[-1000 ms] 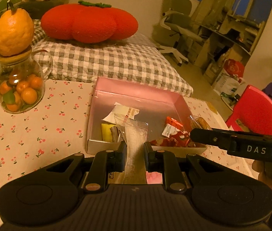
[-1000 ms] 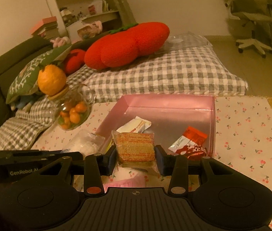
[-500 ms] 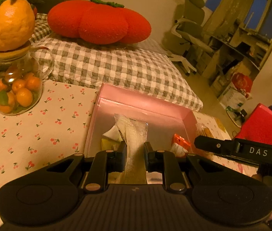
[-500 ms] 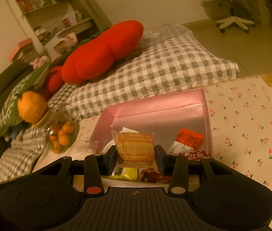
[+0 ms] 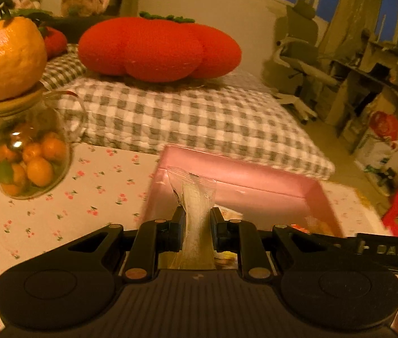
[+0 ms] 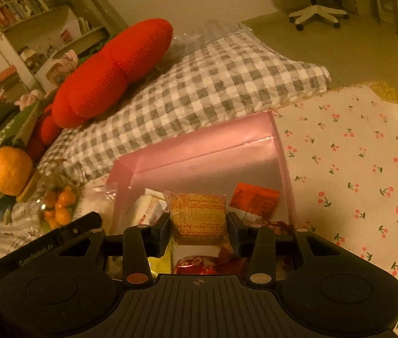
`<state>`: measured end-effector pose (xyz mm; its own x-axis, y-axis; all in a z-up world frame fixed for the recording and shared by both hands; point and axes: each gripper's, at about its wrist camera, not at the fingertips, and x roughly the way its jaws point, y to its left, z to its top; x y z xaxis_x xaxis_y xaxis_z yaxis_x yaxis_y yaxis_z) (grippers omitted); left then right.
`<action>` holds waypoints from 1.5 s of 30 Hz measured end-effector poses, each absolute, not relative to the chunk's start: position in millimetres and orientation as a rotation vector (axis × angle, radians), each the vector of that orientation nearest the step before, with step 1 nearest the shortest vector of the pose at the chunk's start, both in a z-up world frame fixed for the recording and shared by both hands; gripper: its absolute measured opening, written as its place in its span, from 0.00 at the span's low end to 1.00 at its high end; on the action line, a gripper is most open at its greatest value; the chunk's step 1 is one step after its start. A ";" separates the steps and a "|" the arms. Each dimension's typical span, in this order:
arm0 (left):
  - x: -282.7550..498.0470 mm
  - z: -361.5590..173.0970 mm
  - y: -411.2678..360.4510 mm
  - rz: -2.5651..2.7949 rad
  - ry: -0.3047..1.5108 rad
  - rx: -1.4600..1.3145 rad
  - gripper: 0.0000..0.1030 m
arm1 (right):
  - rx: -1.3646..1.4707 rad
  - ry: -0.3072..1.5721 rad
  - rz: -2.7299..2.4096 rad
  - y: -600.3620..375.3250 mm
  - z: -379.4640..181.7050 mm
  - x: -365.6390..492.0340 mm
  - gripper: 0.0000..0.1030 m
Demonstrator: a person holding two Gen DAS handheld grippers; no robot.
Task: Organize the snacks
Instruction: 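Carry both packets into the silver box and open both grippers, then withdraw both tools from the box toward the remaining snacks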
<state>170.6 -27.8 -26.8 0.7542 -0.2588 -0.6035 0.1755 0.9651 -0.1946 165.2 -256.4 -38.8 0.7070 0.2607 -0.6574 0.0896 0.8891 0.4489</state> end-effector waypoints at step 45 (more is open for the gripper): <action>132.9 -13.1 -23.0 -0.355 0.728 -0.020 0.94 | 0.324 0.795 0.136 -249.0 -9.0 131.2 0.84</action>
